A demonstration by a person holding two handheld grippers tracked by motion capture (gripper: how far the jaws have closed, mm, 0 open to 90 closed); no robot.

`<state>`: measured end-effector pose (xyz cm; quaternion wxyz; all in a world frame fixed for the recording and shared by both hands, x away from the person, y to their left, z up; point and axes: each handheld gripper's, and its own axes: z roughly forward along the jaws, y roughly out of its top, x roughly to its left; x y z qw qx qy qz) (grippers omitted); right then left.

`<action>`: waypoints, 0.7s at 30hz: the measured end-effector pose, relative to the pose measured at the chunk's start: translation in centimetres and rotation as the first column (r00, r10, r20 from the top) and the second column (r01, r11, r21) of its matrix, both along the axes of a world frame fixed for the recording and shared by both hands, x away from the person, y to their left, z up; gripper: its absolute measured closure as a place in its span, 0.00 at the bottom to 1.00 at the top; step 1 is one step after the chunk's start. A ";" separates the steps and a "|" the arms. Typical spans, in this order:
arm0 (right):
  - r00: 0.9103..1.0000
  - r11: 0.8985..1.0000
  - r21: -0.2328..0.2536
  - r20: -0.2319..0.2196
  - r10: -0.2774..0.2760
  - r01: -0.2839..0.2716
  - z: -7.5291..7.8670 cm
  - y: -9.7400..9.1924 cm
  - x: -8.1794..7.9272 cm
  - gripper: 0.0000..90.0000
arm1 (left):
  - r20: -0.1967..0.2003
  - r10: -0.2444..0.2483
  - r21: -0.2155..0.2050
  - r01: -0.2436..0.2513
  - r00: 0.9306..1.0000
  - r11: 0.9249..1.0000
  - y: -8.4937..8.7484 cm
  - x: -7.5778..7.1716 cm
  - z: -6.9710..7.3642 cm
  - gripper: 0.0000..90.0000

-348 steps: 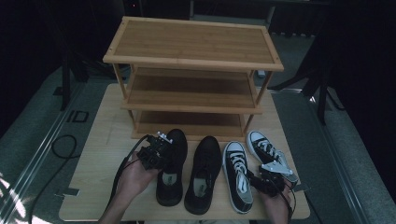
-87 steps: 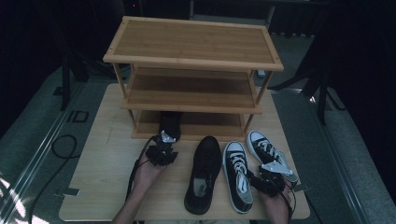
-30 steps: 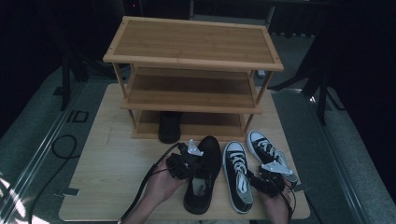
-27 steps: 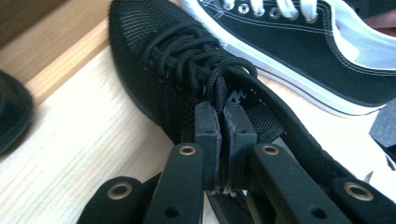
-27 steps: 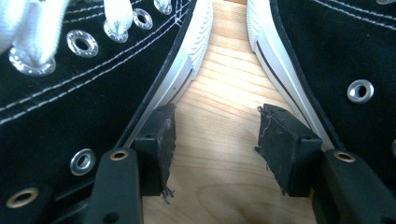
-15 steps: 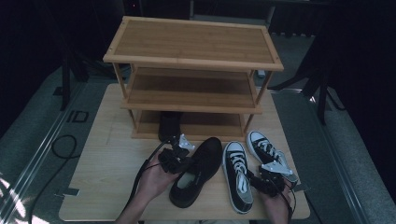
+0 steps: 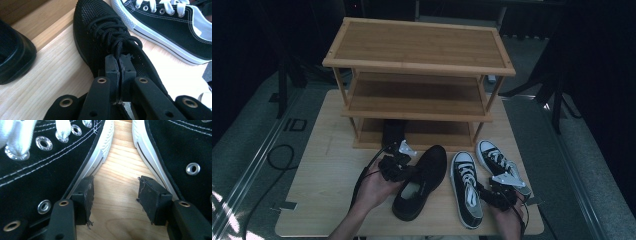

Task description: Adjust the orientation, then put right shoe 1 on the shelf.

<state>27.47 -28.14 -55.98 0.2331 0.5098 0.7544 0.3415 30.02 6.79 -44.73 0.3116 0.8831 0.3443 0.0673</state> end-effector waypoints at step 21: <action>1.000 1.000 0.000 -0.001 0.001 -0.001 0.0 0.0 0.0 0.51 | 0.027 0.000 -0.034 0.001 1.000 0.999 0.6 0.9 1.7 0.98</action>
